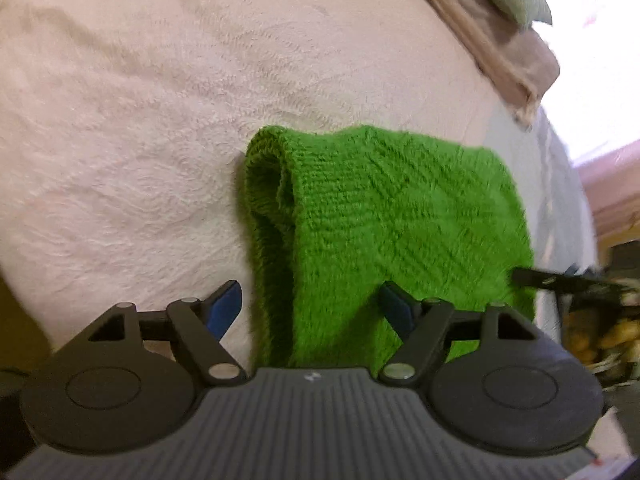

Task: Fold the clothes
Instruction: 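Grasp one end of the folded vest with both grippers, then lift the folded vest with both grippers and carry it toward the dark clothes stack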

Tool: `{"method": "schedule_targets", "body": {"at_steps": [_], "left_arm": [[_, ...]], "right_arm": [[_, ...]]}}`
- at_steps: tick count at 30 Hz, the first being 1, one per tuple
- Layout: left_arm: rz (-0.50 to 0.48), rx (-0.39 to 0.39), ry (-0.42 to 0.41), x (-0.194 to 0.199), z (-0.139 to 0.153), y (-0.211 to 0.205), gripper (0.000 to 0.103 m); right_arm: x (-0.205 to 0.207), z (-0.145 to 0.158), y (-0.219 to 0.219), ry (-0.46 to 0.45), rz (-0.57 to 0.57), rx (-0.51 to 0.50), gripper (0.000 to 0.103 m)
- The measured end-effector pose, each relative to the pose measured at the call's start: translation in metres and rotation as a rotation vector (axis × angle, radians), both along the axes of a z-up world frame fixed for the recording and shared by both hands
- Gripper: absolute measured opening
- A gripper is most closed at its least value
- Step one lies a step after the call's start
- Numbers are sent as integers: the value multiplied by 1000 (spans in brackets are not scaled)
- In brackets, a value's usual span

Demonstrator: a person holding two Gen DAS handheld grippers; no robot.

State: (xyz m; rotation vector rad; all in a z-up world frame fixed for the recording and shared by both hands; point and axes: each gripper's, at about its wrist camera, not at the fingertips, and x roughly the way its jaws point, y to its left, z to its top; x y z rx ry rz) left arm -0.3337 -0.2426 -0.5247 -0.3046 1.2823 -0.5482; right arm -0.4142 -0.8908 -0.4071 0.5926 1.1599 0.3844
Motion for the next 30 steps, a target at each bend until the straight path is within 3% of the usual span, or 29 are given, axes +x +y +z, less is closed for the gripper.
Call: {"method": "schedule_targets", "body": {"at_steps": [4,8,12,14,18,20,23,27,30], "left_arm": [[27,-93,47,9,-18,6,78],[45,-178,63,16,-28,12,79],[39,-218,64,18,-28,-1,74],[6,-185,38,17,-26,-8,68],[3,-196,33,16,-19,1,36],[-16,-196,34,18,-15,2,33],[-105,-130,-22,20,-1,-13,29],[-173,-183,-55,21,22,-19,28],[-251,-177,-27,23,13,-35,36]], "right_arm": [[20,-22,-17,24,4,209,74],[38,-29,-18,42,98,254,74],[43,-35,-15,38,126,297,56],[39,-38,-14,38,98,325,48],[22,-31,-17,5,33,332,34],[11,-25,-18,-7,-6,338,32],[-2,-12,-18,-28,-72,325,29],[-40,14,-24,-49,-184,320,28],[-70,6,-36,6,-315,297,30]]}}
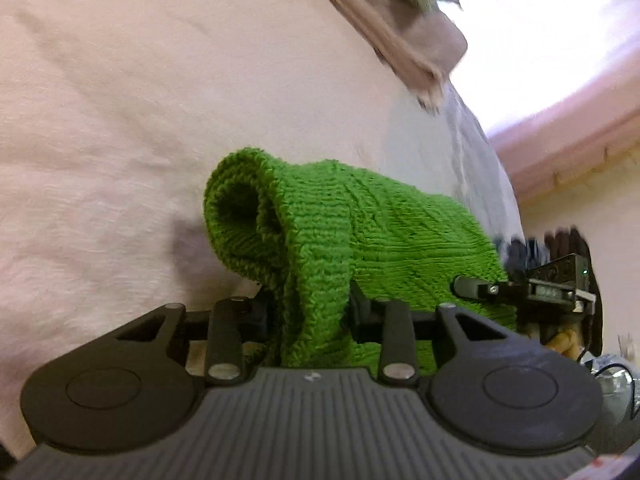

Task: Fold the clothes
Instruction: 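Lift the folded vest with both grippers and carry it toward the dark clothes stack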

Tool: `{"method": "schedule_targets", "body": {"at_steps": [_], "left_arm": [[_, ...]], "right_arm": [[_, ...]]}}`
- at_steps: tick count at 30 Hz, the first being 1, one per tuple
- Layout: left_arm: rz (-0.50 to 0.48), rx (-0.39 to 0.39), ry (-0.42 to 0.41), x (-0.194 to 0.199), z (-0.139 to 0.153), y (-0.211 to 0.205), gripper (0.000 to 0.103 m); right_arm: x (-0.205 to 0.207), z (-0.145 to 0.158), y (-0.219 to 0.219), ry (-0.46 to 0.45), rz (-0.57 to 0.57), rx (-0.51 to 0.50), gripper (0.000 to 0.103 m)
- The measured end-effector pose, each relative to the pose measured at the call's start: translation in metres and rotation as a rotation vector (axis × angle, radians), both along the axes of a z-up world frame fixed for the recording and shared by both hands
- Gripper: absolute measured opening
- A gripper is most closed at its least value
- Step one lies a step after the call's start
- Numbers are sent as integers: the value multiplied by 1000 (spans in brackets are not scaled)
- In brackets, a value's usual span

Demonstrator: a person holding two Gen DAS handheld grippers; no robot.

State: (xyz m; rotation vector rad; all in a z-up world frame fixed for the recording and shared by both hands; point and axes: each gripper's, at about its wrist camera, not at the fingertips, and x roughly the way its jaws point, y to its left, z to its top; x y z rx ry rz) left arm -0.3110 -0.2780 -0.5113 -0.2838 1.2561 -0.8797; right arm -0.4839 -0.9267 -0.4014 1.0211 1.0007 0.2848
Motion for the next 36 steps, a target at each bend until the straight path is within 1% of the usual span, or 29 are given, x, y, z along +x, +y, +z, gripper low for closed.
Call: {"method": "schedule_targets", "body": {"at_steps": [1,2,3,4,7,8,9,10,11,12,13,14,16,18,20,23,29,32,36], "left_arm": [[-20,28,7,1,-8,-6,38],[-38,59,3,2,-18,-11,45],[-44,82,2,4,-26,-12,56],[-43,74,18,7,-31,-9,57],[-24,21,70,11,-37,2,57],[-22,7,84,11,-40,3,56],[-23,-8,97,11,-43,2,53],[-27,-22,107,10,-47,-2,51],[-29,-24,101,10,-47,-5,47],[-33,-20,80,9,-46,-9,41],[-41,-15,62,9,-42,-13,37],[-45,-16,54,11,-38,-16,32],[-50,-24,47,12,-27,-17,29],[-74,-15,15,9,-10,-20,27],[-105,5,-6,7,8,-29,27],[-148,9,-11,6,35,-42,26],[-308,1,-30,-13,94,-80,26],[-392,-22,-46,-30,121,-103,26],[-503,-54,-81,-61,156,-144,26]], "right_arm": [[-6,-7,-3,28,-17,-24,35],[-9,-14,-6,47,-25,-44,38],[-9,-20,-6,48,-23,-55,46],[-7,-24,-6,38,-18,-55,52],[-3,-33,-7,13,-12,-42,56],[-3,-37,-8,8,-22,-36,56],[-4,-40,-9,8,-36,-36,56],[-5,-40,-9,13,-52,-39,55],[-5,-37,-5,16,-63,-48,50],[-5,-34,-2,14,-68,-50,36],[-7,-29,2,8,-75,-53,32],[-10,-23,5,-3,-83,-55,31],[-18,-11,9,-5,-109,-61,29],[-30,3,16,-10,-136,-71,29],[-47,19,21,-12,-186,-69,29],[-74,43,26,-10,-274,-55,29],[-138,112,24,-2,-444,-82,29],[-150,143,36,-14,-535,-99,29],[-195,184,21,-27,-653,-120,29]]}}
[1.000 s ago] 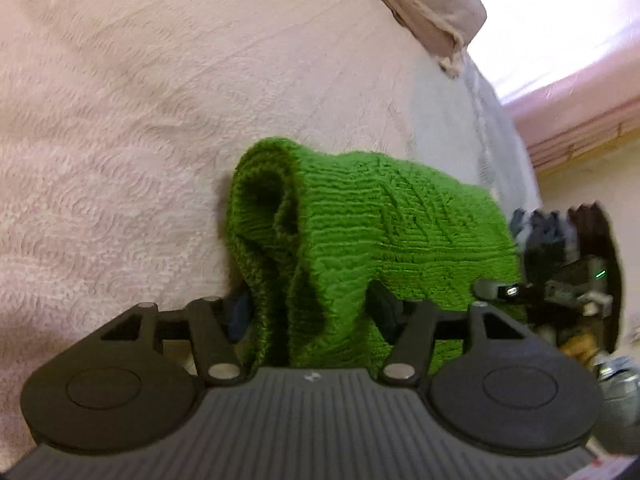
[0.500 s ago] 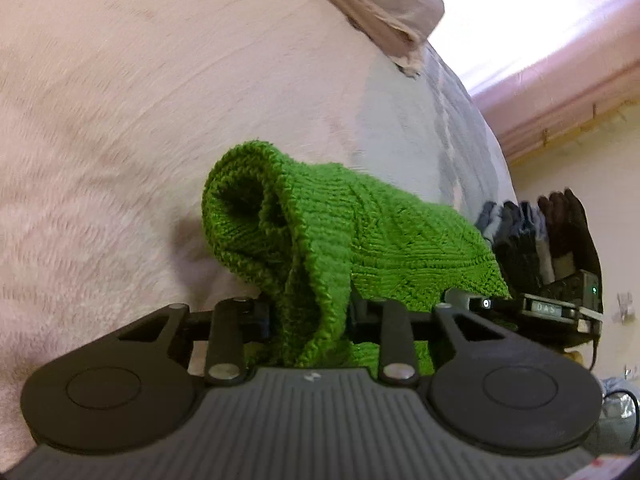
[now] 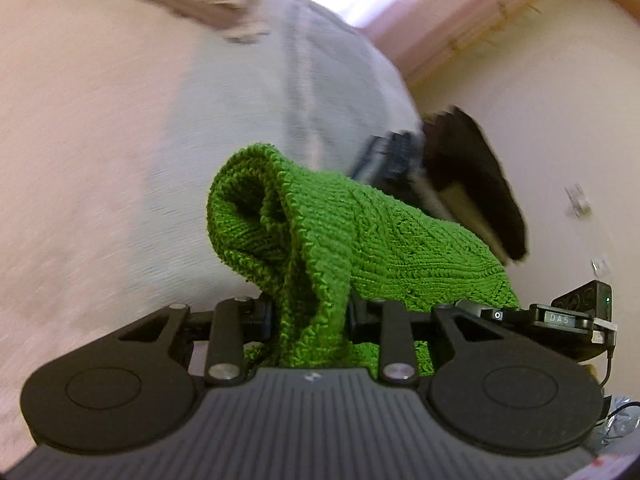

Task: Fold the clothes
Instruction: 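Lift the folded vest with both grippers and carry it toward the dark clothes stack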

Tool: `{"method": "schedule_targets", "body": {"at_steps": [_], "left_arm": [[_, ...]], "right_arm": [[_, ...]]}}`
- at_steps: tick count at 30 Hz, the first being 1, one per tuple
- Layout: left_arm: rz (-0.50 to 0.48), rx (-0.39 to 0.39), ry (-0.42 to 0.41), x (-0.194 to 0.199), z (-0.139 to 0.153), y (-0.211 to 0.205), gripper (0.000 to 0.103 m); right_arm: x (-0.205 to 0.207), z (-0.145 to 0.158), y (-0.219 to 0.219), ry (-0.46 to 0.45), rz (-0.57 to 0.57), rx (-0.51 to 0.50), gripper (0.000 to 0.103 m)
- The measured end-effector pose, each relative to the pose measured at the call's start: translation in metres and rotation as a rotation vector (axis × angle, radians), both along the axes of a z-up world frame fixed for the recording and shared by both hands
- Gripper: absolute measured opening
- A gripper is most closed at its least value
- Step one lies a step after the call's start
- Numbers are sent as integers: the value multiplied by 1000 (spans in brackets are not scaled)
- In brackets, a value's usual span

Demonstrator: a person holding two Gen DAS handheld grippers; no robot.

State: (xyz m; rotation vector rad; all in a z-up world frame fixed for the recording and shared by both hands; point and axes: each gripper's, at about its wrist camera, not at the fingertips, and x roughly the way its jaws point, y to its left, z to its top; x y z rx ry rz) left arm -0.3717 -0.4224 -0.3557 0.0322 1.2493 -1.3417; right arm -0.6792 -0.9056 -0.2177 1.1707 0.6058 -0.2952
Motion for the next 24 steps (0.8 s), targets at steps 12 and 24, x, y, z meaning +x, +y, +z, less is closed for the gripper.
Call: {"method": "schedule_targets", "body": {"at_steps": [12,24], "left_arm": [[-186,-119,-32,-92,91,-133,26],[-330,-225,-66,-149,153,-333,26]], "right_arm": [[-101,118,-65,-63,-190,-143,29],[-140,175,-197,-149,-394,-238,29]]}}
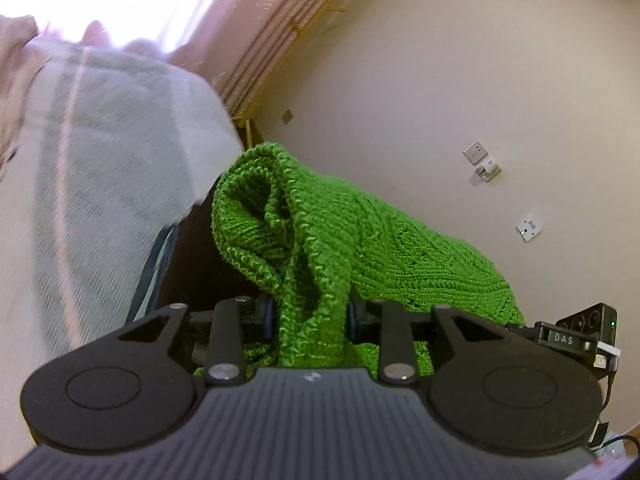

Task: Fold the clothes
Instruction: 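Lift the folded vest with both grippers and carry it toward the dark clothes stack, then lower the vest onto the dark clothes stack and open both grippers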

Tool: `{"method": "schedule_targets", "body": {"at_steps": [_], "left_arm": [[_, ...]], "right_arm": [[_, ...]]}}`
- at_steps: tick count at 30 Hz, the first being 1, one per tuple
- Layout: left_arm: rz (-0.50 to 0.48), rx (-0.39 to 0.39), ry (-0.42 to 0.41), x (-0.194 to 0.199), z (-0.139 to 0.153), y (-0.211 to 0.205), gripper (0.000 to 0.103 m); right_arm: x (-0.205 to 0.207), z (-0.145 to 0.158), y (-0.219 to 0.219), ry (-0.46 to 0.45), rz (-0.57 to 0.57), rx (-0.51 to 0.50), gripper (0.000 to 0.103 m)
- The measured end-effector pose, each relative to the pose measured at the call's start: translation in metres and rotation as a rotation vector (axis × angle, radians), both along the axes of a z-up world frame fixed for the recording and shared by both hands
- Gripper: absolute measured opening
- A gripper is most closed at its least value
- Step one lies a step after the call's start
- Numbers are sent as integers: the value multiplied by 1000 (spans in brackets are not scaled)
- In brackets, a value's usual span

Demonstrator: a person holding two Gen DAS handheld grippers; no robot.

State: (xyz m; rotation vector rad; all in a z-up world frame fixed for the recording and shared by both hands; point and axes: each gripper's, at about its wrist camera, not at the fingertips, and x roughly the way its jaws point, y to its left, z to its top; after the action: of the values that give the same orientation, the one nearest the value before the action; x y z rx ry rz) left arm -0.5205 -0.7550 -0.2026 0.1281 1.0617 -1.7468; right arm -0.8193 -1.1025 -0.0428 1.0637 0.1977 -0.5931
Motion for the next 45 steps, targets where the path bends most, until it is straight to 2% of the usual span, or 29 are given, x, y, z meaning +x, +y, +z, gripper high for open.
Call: {"method": "schedule_targets", "body": {"at_steps": [5,9,17,18,19,20,22,24,26,27,30,32,34,36,39,41,42,43,45], "left_arm": [[-38,-12,-25,-11,9,-80,26],[-63,7,-52,-17,-1,-117,26],[-86,98,-71,-12,-65,-153,27],[-85,103,-78,-11,-75,-156,27],[-79,100,-95,-10,-88,-160,28],[-69,97,-104,-9,-99,-161,33],[-49,104,-76,-3,-119,-165,38],[-43,91,-58,3,-126,-162,40],[-55,67,-84,10,-119,-157,42],[-58,62,-110,12,-115,-154,45],[-23,35,-210,21,-93,-143,46],[54,6,-295,23,-72,-139,37],[92,-68,-409,9,-50,-142,36],[67,-135,-475,-17,-37,-151,36],[-4,-152,-556,-66,-44,-174,36],[-34,-122,-599,-85,-70,-184,33],[-23,-102,-643,-89,-90,-185,33],[-9,-93,-651,-88,-107,-183,33],[25,-121,-589,-73,-134,-167,33]], "right_arm": [[-2,0,-50,-32,-47,-13,29],[-15,-18,-79,-47,-52,24,29],[-20,-82,-104,-4,-66,109,31],[-19,-94,-107,30,-96,122,35],[-21,-108,-111,59,-134,149,44],[-23,-118,-112,67,-159,171,48],[-36,-131,-112,9,-220,215,50],[-48,-125,-109,-4,-260,227,53],[-59,-103,-104,79,-290,177,55],[-63,-87,-100,174,-315,113,56],[-60,-44,-90,349,-341,-77,56],[-48,-24,-86,407,-334,-192,56],[-28,-12,-84,442,-313,-289,56],[0,-15,-86,494,-290,-334,54],[35,-51,-93,584,-269,-321,46],[49,-81,-80,662,-254,-314,46],[51,-90,-70,686,-260,-363,45],[49,-97,-58,687,-263,-399,45],[49,-111,-44,664,-265,-425,45]]}}
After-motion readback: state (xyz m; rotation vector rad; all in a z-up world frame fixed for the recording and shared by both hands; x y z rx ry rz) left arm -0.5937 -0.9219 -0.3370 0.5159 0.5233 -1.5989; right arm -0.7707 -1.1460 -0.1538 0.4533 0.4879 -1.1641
